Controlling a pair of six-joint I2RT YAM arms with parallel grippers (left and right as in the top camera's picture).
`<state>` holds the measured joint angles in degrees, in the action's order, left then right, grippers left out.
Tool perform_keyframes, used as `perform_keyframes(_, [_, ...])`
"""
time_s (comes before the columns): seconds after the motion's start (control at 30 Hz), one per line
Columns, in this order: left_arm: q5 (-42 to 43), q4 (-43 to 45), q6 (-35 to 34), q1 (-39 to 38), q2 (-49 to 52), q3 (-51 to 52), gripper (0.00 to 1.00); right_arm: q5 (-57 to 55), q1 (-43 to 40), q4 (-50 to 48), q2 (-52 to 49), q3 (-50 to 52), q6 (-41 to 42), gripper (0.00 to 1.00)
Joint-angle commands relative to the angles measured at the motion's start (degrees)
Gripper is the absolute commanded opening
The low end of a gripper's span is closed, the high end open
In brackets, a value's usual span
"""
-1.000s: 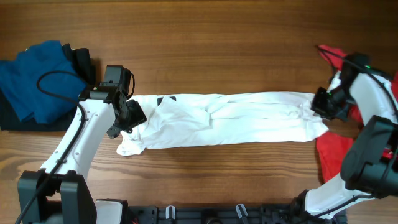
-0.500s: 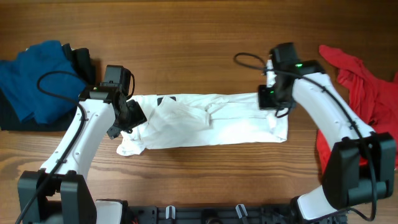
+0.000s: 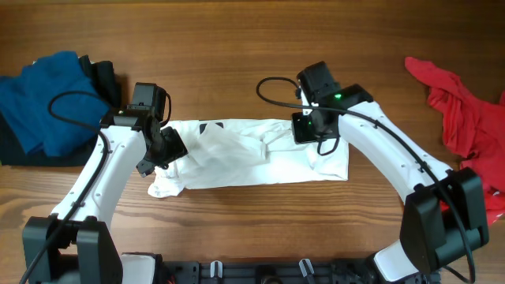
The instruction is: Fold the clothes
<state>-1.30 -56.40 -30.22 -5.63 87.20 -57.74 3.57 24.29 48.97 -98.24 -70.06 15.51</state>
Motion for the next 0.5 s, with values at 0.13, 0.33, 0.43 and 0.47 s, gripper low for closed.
perform_keyframes(0.13, [1.07,-0.02,0.87,-0.15,-0.42,-0.57,0.69,4.37,1.64,-1.77,0.07,-0.7,1.6,0.05])
perform_keyframes(0.33, [1.07,-0.02,0.9,-0.17,-0.42,-0.57,0.69,4.48,1.64,-1.62,0.07,-0.7,1.62,0.06])
perform_keyframes(0.43, [1.07,0.0,0.9,-0.15,-0.42,-0.57,0.69,6.19,1.64,-1.64,0.07,-0.7,1.14,0.07])
perform_keyframes(0.47, [1.07,0.0,0.9,-0.17,-0.42,-0.57,0.69,7.3,1.64,-1.62,0.07,-0.7,1.16,0.09])
